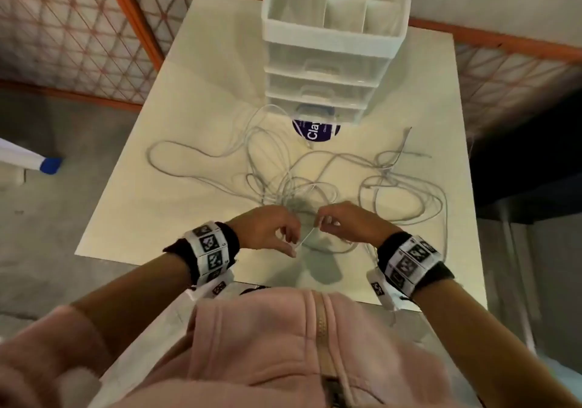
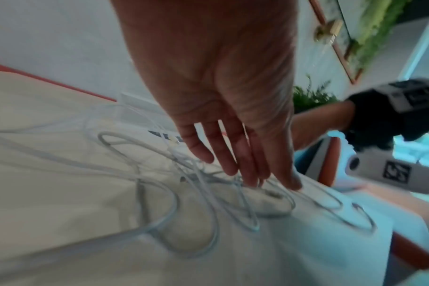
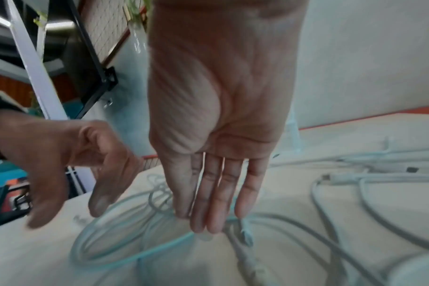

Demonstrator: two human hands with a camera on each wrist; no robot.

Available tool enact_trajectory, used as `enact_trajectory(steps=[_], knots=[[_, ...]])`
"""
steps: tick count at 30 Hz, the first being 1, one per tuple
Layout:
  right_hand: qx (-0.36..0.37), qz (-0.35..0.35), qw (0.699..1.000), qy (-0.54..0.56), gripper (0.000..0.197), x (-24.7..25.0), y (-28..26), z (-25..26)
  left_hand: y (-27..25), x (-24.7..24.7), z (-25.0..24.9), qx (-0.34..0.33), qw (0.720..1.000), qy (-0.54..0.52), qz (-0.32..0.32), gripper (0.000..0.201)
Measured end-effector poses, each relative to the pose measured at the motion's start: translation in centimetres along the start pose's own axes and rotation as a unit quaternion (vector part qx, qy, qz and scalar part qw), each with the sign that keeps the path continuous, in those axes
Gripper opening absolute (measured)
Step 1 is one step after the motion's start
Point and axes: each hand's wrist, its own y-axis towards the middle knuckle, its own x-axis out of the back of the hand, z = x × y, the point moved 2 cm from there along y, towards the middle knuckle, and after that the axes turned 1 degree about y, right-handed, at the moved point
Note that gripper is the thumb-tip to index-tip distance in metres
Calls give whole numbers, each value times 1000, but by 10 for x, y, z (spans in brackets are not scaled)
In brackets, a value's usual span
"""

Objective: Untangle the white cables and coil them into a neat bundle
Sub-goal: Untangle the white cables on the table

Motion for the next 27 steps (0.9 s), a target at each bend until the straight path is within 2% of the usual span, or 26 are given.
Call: enact_trajectory(steps=[2,4,7,12,15,17,19,20,22,23,27], knots=[[-13,17,1000,-21,14,2,9,5,7,-2,3,6,987,148,59,34],[-11,36,999,-32,15,3,14,10,10,-4,6,26,968,220,115,30],[-8,27,999,-15,16,11,13,7,12,0,9,11,967,235,102,15],[-7,-33,999,35,20,42,18,3,24,37,-19,-41,993,105,-33,5],[-22,-81,993,82,36,62,18,10,28,65,-46,-63,991,23,-115,4],[-1,-95,988,120,52,74,15,23,29,83,-64,-95,978,-44,-180,5],[30,-82,985,150,56,81,13,40,30,98,-80,-132,955,-120,-237,5],[45,-68,985,153,48,81,13,49,31,105,-87,-143,942,-154,-262,6],[71,-60,983,158,19,78,17,62,33,121,-94,-155,916,-190,-318,9],[74,-59,981,168,13,75,19,62,32,128,-95,-155,905,-189,-349,12],[42,-87,981,167,21,70,20,37,16,153,-80,-131,871,-196,-431,15]])
